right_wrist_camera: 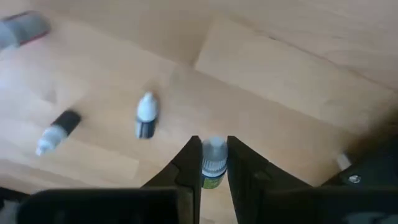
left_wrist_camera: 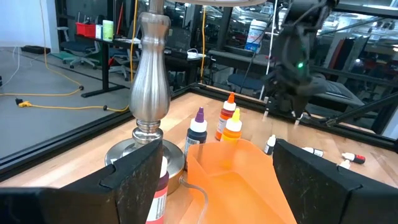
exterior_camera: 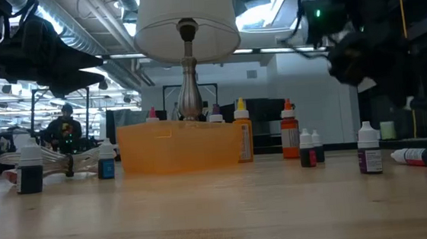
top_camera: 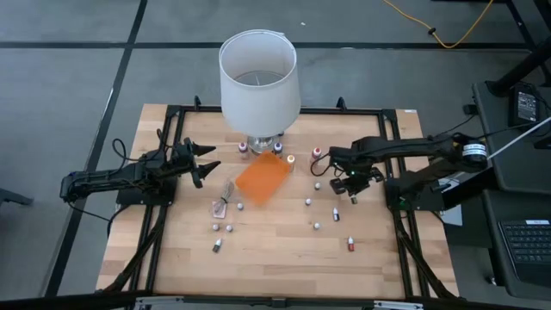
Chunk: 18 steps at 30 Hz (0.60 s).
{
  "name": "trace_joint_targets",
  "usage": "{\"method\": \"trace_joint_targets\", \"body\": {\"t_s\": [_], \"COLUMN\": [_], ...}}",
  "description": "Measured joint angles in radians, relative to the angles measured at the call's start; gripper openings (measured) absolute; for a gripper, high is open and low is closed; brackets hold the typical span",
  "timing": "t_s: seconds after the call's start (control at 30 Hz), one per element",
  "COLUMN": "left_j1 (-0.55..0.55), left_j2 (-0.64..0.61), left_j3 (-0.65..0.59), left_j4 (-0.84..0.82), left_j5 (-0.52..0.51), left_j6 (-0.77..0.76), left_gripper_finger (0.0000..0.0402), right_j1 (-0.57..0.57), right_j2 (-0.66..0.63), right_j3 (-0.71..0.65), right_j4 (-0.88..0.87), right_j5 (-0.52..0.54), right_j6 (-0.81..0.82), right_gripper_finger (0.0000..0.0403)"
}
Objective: Pick & Place food coloring
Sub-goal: Put the small green food coloring bottle into the orange bin
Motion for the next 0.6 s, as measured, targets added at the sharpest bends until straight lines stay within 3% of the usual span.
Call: {"method": "trace_joint_targets", "body": {"t_s": [0.33, 0.6], "left_j1": [0.000, 0.000], "left_j2": [0.000, 0.000], "left_j3": [0.000, 0.000], "left_j4": [0.000, 0.000], "left_j5": [0.000, 0.000], "left_j6": [0.000, 0.000], "left_gripper_finger": [0.0294, 0.0294], "right_j1": [0.240, 0.405], "right_j2": [-0.034, -0.002], "right_j3": [0.078, 0.118], "right_j4": [-0.021, 0.186], "right_j5": [0.125, 0.237], "right_j6": [-0.009, -0.003], "right_gripper_finger": [0.0057, 0.0057]}}
